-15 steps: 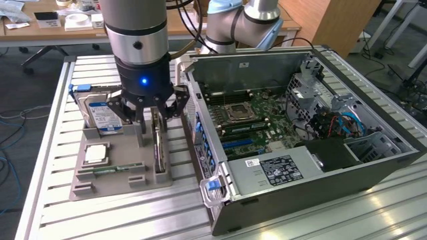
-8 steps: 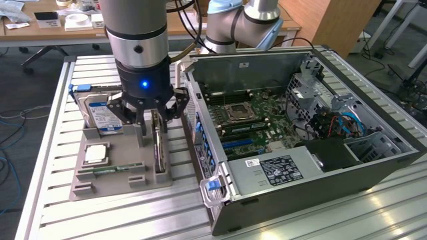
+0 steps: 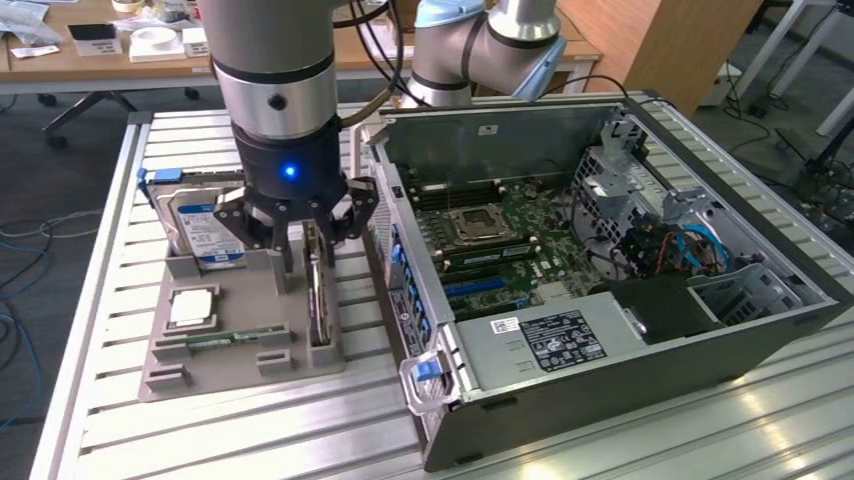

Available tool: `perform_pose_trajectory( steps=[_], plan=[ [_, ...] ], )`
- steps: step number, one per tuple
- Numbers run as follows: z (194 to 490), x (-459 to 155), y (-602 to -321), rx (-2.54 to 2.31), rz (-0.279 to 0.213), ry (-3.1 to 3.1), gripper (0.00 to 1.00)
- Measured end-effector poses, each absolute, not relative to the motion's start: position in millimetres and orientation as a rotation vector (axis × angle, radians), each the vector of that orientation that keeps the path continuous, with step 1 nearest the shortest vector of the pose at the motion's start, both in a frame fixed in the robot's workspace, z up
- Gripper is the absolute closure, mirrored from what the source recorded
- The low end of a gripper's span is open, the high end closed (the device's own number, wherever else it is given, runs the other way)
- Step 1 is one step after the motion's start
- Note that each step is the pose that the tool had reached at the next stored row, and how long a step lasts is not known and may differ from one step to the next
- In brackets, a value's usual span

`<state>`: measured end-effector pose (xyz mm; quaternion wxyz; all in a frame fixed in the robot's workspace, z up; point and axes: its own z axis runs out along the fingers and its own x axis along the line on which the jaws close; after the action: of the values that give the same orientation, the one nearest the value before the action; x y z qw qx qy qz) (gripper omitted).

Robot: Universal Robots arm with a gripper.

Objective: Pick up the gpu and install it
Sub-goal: 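Pick up the gpu and move the gpu toward the slot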

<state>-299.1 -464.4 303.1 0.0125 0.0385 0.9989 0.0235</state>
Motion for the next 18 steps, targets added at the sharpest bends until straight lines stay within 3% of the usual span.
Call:
perform_pose_trajectory(
  steps=[18],
  plan=[
    [292.3,-299.0,-464.4,0.12,0.074,3.113,0.53]
  ],
)
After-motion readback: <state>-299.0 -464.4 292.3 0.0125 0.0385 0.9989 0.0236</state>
